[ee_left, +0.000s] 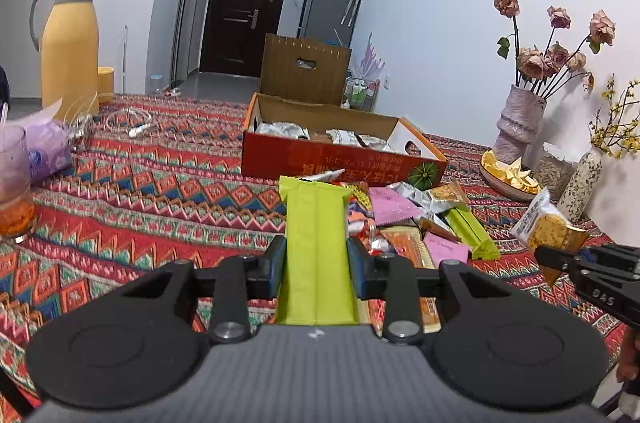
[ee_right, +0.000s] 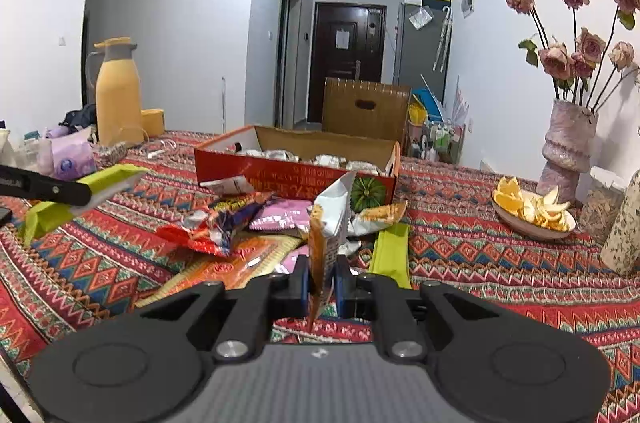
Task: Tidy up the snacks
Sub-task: 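Carry the green bar and brown packet over the orange box with both tools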
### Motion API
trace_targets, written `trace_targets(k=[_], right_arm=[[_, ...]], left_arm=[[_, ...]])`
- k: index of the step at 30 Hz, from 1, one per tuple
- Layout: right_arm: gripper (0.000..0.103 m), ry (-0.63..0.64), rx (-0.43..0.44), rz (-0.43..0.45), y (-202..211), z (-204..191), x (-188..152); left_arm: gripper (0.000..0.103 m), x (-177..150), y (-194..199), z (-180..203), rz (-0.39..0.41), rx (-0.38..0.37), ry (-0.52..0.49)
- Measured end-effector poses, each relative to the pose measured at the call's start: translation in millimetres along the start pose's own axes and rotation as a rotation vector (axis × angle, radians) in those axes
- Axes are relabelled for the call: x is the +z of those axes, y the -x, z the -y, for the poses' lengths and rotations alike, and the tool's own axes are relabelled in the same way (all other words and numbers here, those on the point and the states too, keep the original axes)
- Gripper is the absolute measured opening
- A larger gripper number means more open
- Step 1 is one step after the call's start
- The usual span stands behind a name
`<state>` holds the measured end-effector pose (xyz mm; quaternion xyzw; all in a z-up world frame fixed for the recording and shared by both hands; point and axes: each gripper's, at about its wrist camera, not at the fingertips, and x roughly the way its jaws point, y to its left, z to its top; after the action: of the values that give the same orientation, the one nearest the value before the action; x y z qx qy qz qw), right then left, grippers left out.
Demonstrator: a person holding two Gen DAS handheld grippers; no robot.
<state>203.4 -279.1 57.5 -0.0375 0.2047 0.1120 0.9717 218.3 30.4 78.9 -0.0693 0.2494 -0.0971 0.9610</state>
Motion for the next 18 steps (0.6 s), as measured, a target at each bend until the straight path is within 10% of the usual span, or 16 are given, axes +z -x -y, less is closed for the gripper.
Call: trace_targets(k=[10, 18], right_arm=[[0.012, 0.109, 0.093, 0.127, -25.2, 31.3, 84.1], [0.012, 0.123, 0.144, 0.043, -152.1, 57.6, 163.5]], left_arm=[[0.033, 113.2, -48.0, -7.5, 0.106, -0.096, -0.047], [0.033, 178.3, -182.7, -25.8, 0.116, 0.008, -0.080]])
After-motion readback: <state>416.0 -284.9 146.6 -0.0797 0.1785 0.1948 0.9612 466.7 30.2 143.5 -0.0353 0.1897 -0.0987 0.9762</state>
